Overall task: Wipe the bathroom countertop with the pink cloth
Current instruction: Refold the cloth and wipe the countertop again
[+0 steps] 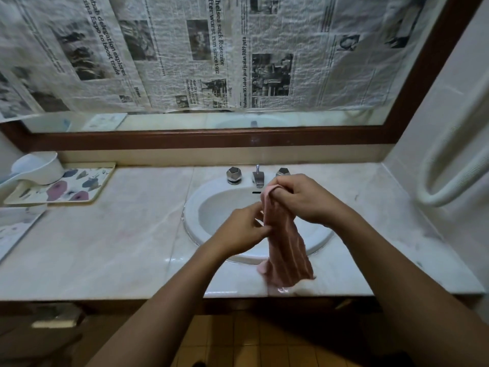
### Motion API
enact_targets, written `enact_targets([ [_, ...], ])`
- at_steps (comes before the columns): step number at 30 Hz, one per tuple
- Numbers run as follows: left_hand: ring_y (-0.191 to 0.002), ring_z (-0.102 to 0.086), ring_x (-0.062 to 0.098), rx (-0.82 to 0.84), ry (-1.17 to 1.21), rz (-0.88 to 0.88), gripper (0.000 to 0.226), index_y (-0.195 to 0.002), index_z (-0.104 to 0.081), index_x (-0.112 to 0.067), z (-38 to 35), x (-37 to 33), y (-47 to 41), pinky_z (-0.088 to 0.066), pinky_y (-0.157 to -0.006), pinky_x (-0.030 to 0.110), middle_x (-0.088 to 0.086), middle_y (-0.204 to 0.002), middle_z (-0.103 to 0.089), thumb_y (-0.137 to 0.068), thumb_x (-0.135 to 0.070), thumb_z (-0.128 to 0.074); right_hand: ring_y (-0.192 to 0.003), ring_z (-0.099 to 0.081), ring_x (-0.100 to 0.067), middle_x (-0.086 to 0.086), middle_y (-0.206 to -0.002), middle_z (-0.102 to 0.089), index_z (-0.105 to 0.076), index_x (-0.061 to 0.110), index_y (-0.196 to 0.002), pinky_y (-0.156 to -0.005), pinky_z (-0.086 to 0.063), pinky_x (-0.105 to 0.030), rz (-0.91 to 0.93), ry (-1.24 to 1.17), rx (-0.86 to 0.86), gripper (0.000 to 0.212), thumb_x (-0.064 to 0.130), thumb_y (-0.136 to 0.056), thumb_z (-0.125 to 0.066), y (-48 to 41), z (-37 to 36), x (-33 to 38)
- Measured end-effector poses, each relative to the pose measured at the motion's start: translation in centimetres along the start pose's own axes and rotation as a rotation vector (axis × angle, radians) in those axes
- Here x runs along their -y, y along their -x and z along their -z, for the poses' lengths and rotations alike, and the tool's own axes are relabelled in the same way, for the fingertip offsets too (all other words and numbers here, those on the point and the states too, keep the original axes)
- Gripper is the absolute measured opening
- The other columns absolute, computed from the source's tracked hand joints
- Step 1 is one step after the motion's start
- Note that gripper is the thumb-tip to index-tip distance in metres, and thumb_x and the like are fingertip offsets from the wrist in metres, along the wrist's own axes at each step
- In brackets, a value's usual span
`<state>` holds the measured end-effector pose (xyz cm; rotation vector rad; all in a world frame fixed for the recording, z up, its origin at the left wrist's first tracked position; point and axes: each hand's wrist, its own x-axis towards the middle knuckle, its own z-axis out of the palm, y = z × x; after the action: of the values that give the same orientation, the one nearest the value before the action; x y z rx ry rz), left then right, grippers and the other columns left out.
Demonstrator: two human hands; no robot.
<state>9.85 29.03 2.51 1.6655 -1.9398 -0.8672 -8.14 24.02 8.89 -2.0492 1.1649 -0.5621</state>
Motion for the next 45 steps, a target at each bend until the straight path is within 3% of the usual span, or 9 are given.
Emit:
enact_targets([
  [4,-0.072,-0.064,0.018,-0.132,-0.093,0.081,0.017,-0.077,-0.071,-0.019,1.3,2.1,-0.7,-0.042,-0.062,0.029,0.000,-0.073,-0.072,-0.088,-0.011,-0.061,-0.084,-0.069,-0.008,0.012,-0.089,-0.074,-0.075,0.031,-0.094,-0.075,-0.057,-0.036,-0.023,0.154,0.018,0.012,0.026,-0.084,-0.079,0.7,3.3,-0.5],
  [13,-0.081,-0.063,0.016,-0.121,0.001,0.083,0.027,-0.089,-0.065,-0.024,5.6,3.3,0.6,-0.047,-0.072,0.033,-0.003,-0.086,-0.069,-0.099,-0.011,-0.045,-0.073,-0.061,-0.019,0.002,-0.071,-0.067,-0.066,0.020,-0.073,-0.067,-0.050,-0.040,-0.191,0.583,0.305,0.011,0.023,-0.077,-0.076,1.8,5.6,-5.4],
  [22,-0.062,-0.059,0.028,-0.087,0.687,0.156,0.025,-0.093,-0.066,-0.014,9.1,2.0,-1.1,-0.059,-0.058,0.043,0.016,-0.078,-0.058,-0.100,-0.004,-0.045,-0.099,-0.072,-0.025,-0.015,-0.111,-0.074,-0.068,0.005,-0.125,-0.089,-0.056,-0.038,-0.154,-0.659,-0.018,0.033,0.004,-0.092,-0.069,1.2,7.6,-6.5],
  [24,-0.067,-0.059,0.028,-0.078,0.783,0.160,0.010,-0.096,-0.066,-0.014,9.3,2.2,-1.8,-0.057,-0.065,0.047,0.011,-0.082,-0.062,-0.096,-0.014,-0.055,-0.106,-0.074,-0.034,-0.018,-0.118,-0.075,-0.065,0.007,-0.128,-0.095,-0.059,-0.047,-0.209,-0.571,0.025,0.042,0.007,-0.088,-0.076,0.8,6.3,-7.6],
  [27,-0.068,-0.059,0.026,0.030,0.485,0.219,0.036,-0.107,-0.062,-0.017,9.0,3.5,-1.9,-0.051,-0.057,0.034,0.007,-0.091,-0.066,-0.080,-0.029,-0.082,-0.097,-0.077,-0.035,-0.021,-0.109,-0.077,-0.066,0.010,-0.123,-0.085,-0.065,-0.042,-0.340,-0.352,0.111,0.041,0.005,-0.085,-0.082,1.5,3.9,-9.7],
  [30,-0.066,-0.059,0.016,0.243,-0.295,0.315,0.051,-0.117,-0.059,-0.021,8.2,4.9,-1.3,-0.046,-0.051,0.023,0.002,-0.100,-0.066,-0.075,-0.031,-0.087,-0.087,-0.079,-0.023,-0.016,-0.098,-0.079,-0.063,0.021,-0.130,-0.071,-0.063,-0.031,-0.368,-0.394,0.016,0.046,0.009,-0.088,-0.080,2.0,3.7,-10.3],
  [34,-0.063,-0.057,0.016,0.345,-0.593,0.411,0.019,-0.086,-0.073,-0.014,8.5,5.9,-1.3,-0.041,-0.056,0.026,0.001,-0.074,-0.065,-0.081,-0.031,-0.078,-0.077,-0.077,-0.022,-0.019,-0.092,-0.079,-0.067,0.016,-0.128,-0.063,-0.060,-0.025,-0.321,-0.450,-0.094,0.040,0.007,-0.090,-0.077,2.3,4.6,-10.1],
  [40,-0.114,-0.071,0.024,0.222,0.556,0.336,0.041,-0.111,-0.072,-0.002,10.1,8.2,0.1,-0.050,-0.102,0.037,0.012,-0.110,-0.078,-0.076,-0.024,-0.073,-0.088,-0.075,-0.030,-0.020,-0.100,-0.079,-0.070,0.011,-0.125,-0.072,-0.062,-0.032,-0.272,-0.540,-0.173,0.031,-0.002,-0.096,-0.066,2.5,6.1,-9.4],
  [45,-0.104,-0.063,0.026,-0.092,1.477,0.104,0.022,-0.098,-0.070,-0.017,6.9,7.5,-0.8,-0.050,-0.100,0.049,0.005,-0.096,-0.072,-0.082,-0.031,-0.077,-0.075,-0.071,-0.017,-0.007,-0.094,-0.079,-0.072,0.012,-0.117,-0.064,-0.059,-0.024,-0.228,-0.719,-0.209,0.025,0.006,-0.093,-0.071,1.9,5.1,-8.6],
])
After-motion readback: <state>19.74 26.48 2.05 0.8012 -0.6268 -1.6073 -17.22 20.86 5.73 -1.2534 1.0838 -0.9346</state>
